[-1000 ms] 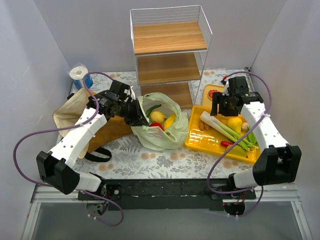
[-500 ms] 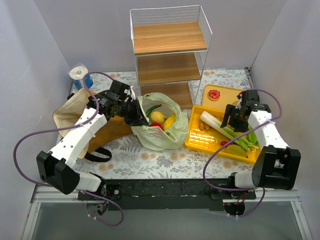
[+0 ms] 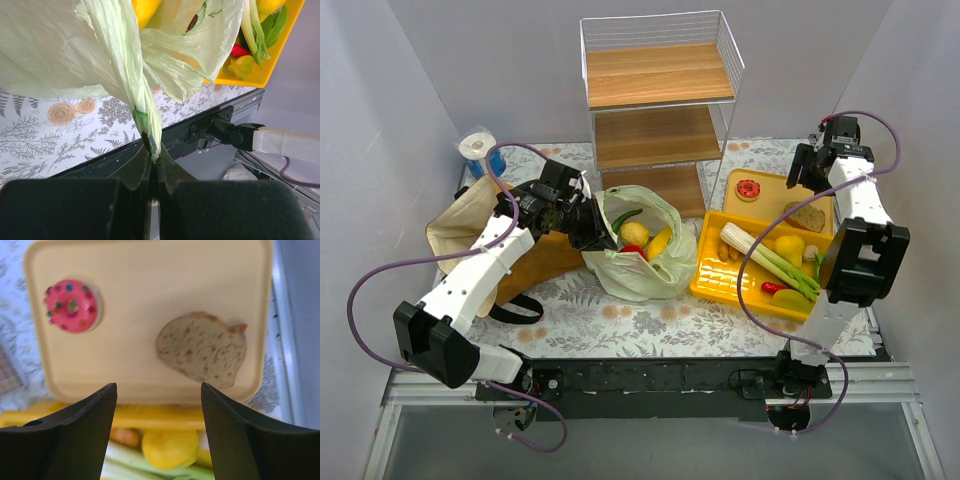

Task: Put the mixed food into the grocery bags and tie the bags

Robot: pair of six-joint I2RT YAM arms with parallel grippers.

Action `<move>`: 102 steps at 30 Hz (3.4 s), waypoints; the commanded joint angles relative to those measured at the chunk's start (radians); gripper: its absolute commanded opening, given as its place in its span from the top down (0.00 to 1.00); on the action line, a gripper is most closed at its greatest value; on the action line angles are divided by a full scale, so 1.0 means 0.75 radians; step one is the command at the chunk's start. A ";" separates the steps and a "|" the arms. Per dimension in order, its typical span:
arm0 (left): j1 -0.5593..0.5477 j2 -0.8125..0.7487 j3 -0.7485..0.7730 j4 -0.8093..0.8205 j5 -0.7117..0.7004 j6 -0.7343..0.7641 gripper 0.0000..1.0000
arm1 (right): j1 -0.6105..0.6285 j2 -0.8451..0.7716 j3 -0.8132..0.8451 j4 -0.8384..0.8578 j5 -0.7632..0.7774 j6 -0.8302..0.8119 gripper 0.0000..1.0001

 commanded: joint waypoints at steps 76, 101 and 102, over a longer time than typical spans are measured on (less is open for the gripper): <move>0.022 -0.171 0.048 -0.001 -0.119 -0.056 1.00 | 1.326 -0.400 -0.325 0.475 -0.318 0.271 0.99; 0.030 -0.111 0.202 -0.056 0.102 -0.005 1.00 | 1.286 -0.383 -0.108 0.119 -0.364 -0.210 0.06; 0.032 -0.109 0.202 -0.060 0.116 -0.001 1.00 | 1.288 -0.444 -0.149 0.139 -0.395 -0.216 0.07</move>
